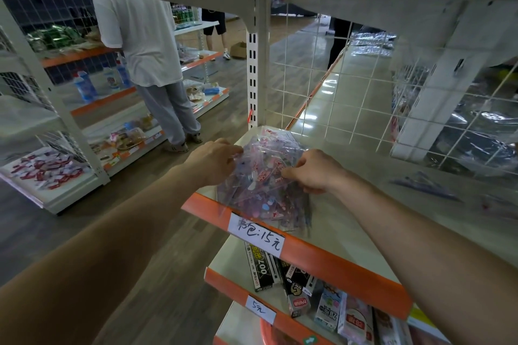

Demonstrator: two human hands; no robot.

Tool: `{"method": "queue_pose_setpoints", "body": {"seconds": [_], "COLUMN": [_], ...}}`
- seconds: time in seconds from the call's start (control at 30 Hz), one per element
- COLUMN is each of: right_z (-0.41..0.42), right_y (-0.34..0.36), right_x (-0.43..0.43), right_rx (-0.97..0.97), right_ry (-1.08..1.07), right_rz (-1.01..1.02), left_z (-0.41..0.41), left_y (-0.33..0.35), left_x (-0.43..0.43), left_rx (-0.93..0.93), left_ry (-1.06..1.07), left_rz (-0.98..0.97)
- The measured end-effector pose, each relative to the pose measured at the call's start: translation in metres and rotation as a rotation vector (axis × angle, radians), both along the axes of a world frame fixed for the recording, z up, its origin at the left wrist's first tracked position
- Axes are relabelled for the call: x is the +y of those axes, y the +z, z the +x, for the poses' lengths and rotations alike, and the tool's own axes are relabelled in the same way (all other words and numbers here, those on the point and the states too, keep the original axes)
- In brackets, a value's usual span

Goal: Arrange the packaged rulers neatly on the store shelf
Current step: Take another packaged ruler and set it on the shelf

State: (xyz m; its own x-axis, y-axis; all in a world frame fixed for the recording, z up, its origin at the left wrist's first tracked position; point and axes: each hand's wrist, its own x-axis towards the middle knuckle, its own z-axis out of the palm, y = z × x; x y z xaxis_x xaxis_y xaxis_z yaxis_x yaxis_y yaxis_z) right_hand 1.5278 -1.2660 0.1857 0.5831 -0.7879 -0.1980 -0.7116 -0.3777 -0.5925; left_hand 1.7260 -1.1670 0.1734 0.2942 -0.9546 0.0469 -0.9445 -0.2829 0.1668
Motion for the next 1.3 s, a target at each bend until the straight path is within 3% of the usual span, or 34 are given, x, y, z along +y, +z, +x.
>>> {"method": "queue_pose_setpoints", "body": {"seconds": [0.23, 0.37, 0.43, 0.53, 0.6, 0.8, 0.9, 1.13, 1.3], "right_z": [-0.003, -0.008, -0.012, -0.023, -0.037, -0.092, -0.122, -0.194, -0.236], "right_y": [0.003, 0.006, 0.016, 0.036, 0.044, 0.045, 0.046, 0.052, 0.057], "right_x": [0.000, -0.002, 0.000, 0.009, 0.015, 0.002, -0.006, -0.022, -0.024], "right_rx": [0.017, -0.022, -0.174, -0.468, -0.513, -0.523, -0.577, -0.807, -0.914], "right_ry": [0.026, 0.006, -0.015, 0.030, 0.067, -0.038, -0.126, -0.292, -0.252], "right_rz": [-0.009, -0.225, -0.270, 0.092, 0.294, 0.213, 0.265, 0.311, 0.310], "left_z": [-0.009, -0.027, -0.041, -0.065, -0.079, -0.110, -0.123, -0.160, -0.207], "left_y": [0.023, 0.046, 0.056, 0.060, 0.059, 0.056, 0.056, 0.056, 0.065], "left_x": [0.021, 0.030, 0.026, 0.018, 0.012, -0.008, -0.019, -0.048, -0.061], "left_rx": [-0.087, -0.040, 0.328, 0.978, 1.164, 1.526, 1.578, 1.397, 1.251], "left_ry": [0.055, 0.091, 0.118, 0.153, 0.177, 0.104, 0.106, 0.134, 0.009], "left_rz": [-0.297, -0.460, -0.520, -0.489, -0.449, -0.304, -0.282, -0.327, -0.138]}}
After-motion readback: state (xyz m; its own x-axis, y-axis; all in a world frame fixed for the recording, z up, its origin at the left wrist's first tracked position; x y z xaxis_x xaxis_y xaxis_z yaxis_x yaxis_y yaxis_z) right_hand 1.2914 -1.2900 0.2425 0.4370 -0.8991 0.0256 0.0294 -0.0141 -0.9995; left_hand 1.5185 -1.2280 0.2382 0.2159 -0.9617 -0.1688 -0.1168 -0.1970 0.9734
